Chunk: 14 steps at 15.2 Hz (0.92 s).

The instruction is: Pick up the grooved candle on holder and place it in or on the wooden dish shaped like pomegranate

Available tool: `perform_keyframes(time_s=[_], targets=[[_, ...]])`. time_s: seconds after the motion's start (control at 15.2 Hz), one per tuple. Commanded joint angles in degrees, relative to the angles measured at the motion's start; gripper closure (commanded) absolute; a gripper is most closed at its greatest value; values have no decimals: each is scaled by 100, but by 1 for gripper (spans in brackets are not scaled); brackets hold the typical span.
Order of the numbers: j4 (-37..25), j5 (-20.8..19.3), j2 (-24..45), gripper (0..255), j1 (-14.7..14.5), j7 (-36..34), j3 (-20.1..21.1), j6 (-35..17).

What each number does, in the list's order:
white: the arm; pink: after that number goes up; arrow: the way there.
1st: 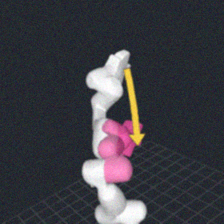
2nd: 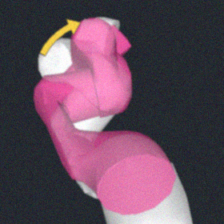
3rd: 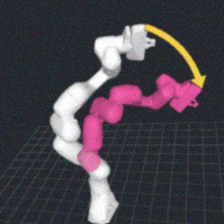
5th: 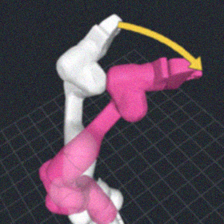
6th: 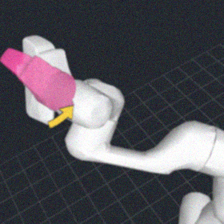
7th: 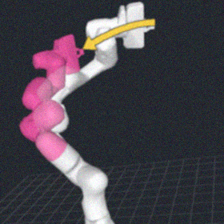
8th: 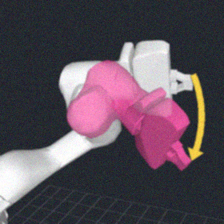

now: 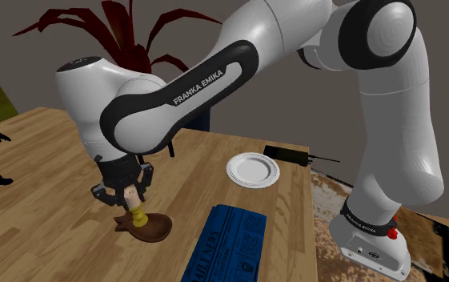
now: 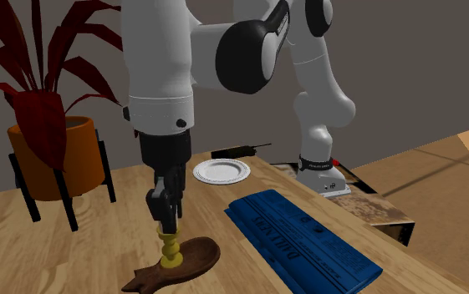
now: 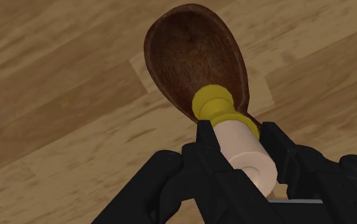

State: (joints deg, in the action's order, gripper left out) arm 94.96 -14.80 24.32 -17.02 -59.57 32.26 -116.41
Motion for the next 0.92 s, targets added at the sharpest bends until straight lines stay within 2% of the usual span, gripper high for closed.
perform_keyframes(time_s=[0.0, 0.07, 0.4, 0.66, 0.86], targets=[[0, 0, 0, 255, 0, 0, 0, -1], [0, 0, 1, 0, 0, 0, 0, -1], [-1, 0, 1, 0, 0, 0, 0, 0], [-432, 159, -224, 0, 20, 106, 80, 620], [-432, 160, -225, 0, 20, 106, 79, 620]])
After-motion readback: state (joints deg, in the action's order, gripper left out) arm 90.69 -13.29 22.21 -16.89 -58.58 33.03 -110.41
